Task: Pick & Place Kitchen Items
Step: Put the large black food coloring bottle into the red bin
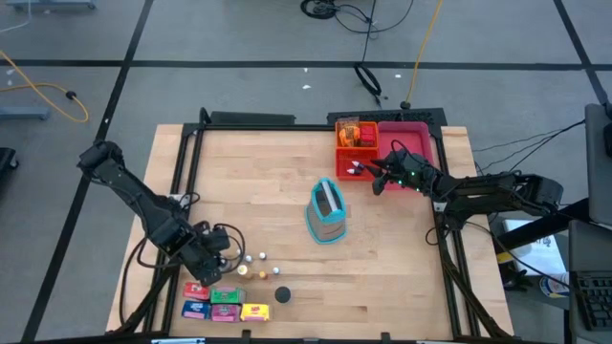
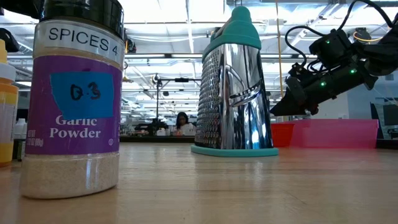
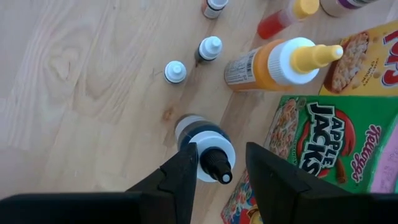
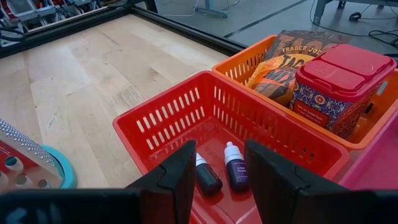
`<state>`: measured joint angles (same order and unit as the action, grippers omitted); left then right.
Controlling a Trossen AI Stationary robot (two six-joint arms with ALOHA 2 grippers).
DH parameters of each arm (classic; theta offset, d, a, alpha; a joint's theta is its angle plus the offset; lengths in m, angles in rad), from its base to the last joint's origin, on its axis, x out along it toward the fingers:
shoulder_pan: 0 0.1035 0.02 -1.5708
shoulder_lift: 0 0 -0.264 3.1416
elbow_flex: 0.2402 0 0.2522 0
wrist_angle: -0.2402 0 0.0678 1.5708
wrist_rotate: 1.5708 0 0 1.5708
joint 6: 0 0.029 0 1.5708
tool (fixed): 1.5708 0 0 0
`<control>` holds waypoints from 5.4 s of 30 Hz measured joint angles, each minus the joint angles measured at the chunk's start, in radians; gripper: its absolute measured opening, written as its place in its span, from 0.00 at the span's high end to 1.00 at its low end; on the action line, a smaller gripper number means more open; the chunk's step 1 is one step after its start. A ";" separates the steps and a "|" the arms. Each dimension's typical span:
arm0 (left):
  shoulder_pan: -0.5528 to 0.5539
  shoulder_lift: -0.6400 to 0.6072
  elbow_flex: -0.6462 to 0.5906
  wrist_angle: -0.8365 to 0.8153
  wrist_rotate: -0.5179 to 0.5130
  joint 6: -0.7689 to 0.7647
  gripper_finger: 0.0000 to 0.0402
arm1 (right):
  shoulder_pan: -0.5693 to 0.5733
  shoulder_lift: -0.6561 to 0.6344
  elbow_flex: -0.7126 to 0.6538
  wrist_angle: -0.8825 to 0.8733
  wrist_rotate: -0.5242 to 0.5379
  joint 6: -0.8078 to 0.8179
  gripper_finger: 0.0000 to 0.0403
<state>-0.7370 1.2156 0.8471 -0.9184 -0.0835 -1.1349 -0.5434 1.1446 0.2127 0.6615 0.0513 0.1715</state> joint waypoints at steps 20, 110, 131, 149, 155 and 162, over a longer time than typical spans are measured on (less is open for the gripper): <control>-0.086 0.001 -0.002 -0.037 -0.074 0.134 0.95 | 0.000 0.000 0.000 0.000 0.000 0.000 0.68; 1.120 0.777 1.323 -0.038 0.208 1.392 0.96 | 0.033 0.036 0.375 -0.001 -0.159 -0.124 0.60; 1.095 0.777 1.319 -0.015 0.209 1.397 0.96 | 0.133 0.235 0.569 0.000 -0.154 -0.214 0.53; 1.093 0.775 1.296 0.000 0.187 1.394 0.92 | 0.134 0.237 0.581 -0.060 -0.106 -0.211 0.66; 1.093 0.775 1.292 -0.017 0.171 1.391 0.91 | 0.128 0.236 0.581 -0.082 -0.108 -0.211 0.66; 1.105 0.769 1.292 -0.049 0.171 1.374 0.91 | 0.108 0.236 0.571 -0.094 -0.109 -0.199 0.66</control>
<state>0.3678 1.9847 2.1387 -0.9671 0.0877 0.2389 -0.4351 1.3808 0.7833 0.5677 -0.0578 -0.0275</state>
